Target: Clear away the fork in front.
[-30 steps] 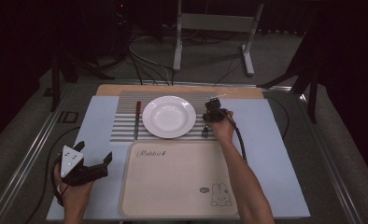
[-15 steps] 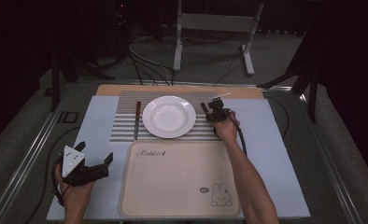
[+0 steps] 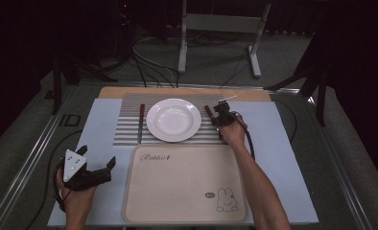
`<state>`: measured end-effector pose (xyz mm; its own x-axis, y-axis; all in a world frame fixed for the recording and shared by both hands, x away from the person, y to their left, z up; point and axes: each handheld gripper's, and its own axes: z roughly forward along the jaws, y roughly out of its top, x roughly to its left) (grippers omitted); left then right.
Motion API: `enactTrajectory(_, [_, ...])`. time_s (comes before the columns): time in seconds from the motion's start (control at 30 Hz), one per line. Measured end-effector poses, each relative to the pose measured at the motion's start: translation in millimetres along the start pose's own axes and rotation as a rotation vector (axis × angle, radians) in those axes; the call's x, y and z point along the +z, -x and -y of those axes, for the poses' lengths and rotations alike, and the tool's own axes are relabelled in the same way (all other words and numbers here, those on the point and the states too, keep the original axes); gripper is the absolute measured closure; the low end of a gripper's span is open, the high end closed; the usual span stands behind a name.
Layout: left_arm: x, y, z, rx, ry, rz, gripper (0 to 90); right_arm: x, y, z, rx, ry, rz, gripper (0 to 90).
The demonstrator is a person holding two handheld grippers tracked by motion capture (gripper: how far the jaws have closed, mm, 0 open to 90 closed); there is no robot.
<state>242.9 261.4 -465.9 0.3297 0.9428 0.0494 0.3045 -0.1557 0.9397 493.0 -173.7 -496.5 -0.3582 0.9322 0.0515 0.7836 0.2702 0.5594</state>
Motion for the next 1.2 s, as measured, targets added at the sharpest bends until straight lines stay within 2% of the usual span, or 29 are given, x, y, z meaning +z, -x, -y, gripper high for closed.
enactTrajectory(0.13, [0.2, 1.3, -0.3, 0.007, -0.003, 0.002, 0.0, -10.3, 0.4, 0.2, 0.006, 0.031, -0.012, 78.3])
enactTrajectory(0.17, [0.7, 1.8, -0.3, 0.009, -0.004, 0.002, 0.0, -17.8, 0.1, 1.2, 0.005, 0.056, -0.021, 78.3])
enactTrajectory(0.27, [1.1, 2.0, -0.1, 0.010, -0.005, 0.003, 0.1, -23.5, -1.4, 3.2, 0.012, 0.072, -0.031, 78.3])
enactTrajectory(0.43, [1.8, 3.3, -0.3, 0.017, -0.010, 0.003, 0.0, -36.7, -8.3, 13.9, -0.011, 0.111, -0.025, 78.3])
enactTrajectory(0.57, [2.8, 7.3, -1.6, 0.022, -0.010, 0.013, 0.0, -47.9, -16.2, 29.8, -0.060, 0.159, -0.002, 78.2])
enactTrajectory(0.77, [6.7, 16.1, -7.6, 0.005, -0.007, 0.044, 0.0, -62.9, -20.3, 47.9, -0.065, 0.232, -0.033, 78.2])
enactTrajectory(0.87, [10.4, 23.4, -15.8, -0.004, -0.003, 0.065, 0.1, -68.0, -22.2, 55.2, -0.066, 0.256, -0.046, 78.2])
enactTrajectory(0.97, [14.7, 30.5, -23.8, 0.008, -0.004, 0.076, 0.1, -72.7, -26.5, 62.6, -0.092, 0.279, -0.034, 78.2])
enactTrajectory(1.1, [20.1, 39.2, -31.3, 0.015, -0.007, 0.087, 0.1, -77.3, -30.3, 71.4, -0.108, 0.297, -0.050, 78.2])
enactTrajectory(1.2, [25.8, 49.0, -37.5, 0.018, -0.002, 0.119, 0.1, -80.7, -31.8, 76.9, -0.113, 0.316, -0.050, 78.2])
